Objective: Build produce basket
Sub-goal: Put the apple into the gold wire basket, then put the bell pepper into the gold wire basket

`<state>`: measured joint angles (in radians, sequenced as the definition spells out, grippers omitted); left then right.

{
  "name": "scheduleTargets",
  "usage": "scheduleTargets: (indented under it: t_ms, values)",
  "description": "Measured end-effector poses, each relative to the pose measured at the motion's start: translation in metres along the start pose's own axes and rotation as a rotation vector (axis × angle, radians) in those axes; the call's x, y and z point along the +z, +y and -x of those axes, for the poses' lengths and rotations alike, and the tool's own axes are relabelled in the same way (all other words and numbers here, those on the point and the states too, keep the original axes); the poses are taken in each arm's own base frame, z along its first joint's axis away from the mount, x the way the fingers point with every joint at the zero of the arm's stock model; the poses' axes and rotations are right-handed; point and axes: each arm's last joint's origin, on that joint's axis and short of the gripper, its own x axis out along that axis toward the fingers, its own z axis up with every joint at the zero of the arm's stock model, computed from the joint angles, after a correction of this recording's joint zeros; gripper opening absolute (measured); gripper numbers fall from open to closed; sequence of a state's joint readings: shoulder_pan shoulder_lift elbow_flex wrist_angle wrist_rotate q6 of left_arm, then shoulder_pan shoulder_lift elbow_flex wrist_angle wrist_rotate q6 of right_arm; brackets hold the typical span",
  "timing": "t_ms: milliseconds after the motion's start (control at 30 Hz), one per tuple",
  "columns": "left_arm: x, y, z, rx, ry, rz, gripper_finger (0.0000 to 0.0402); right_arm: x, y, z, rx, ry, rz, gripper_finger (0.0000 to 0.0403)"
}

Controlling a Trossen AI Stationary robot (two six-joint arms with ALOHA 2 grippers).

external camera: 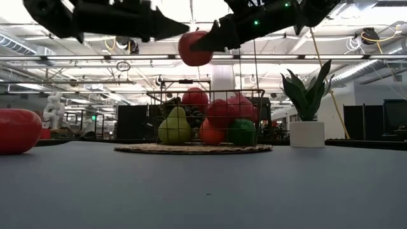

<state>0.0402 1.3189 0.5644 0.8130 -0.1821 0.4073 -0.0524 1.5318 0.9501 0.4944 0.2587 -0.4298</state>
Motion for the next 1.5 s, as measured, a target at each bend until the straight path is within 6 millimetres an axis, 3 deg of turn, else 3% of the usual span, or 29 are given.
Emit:
scheduleTargets:
  t_ms: [200,433,600,867,967,1100,1233,1500]
  values:
    - [-0.004,-0.001,-0.022,0.038,-0.001,-0.080,0.0132,-0.005,-0.003,-0.001,-0.005,0.037,-0.006,0.0396]
    - [0.000,0.003,-0.032,0.043,0.078,-0.098,0.0131,-0.009,-0.008,-0.002,-0.008,0.058,-0.049,0.0396]
    - [-0.006,0.009,-0.034,0.119,0.183,-0.110,0.0131,-0.010,-0.009,-0.003,-0.037,0.070,-0.079,0.0396]
    - [-0.032,0.027,-0.029,0.323,0.465,-0.140,0.0131,-0.009,-0.011,-0.002,-0.116,0.084,-0.087,0.0395]
    - [-0.034,0.033,-0.028,0.367,0.478,-0.097,0.0131,-0.008,-0.011,-0.002,-0.116,0.083,-0.077,0.0395]
    - [-0.025,0.029,-0.028,0.363,0.423,-0.077,0.0131,-0.008,-0.011,-0.002,-0.119,0.084,-0.074,0.0395]
    - [0.002,0.021,-0.019,0.332,0.324,-0.101,0.0131,-0.009,-0.012,-0.002,-0.123,0.086,-0.082,0.0395]
    - [0.058,0.010,0.030,0.434,0.285,-0.096,0.0131,-0.001,-0.003,0.000,-0.123,0.043,-0.178,0.0395]
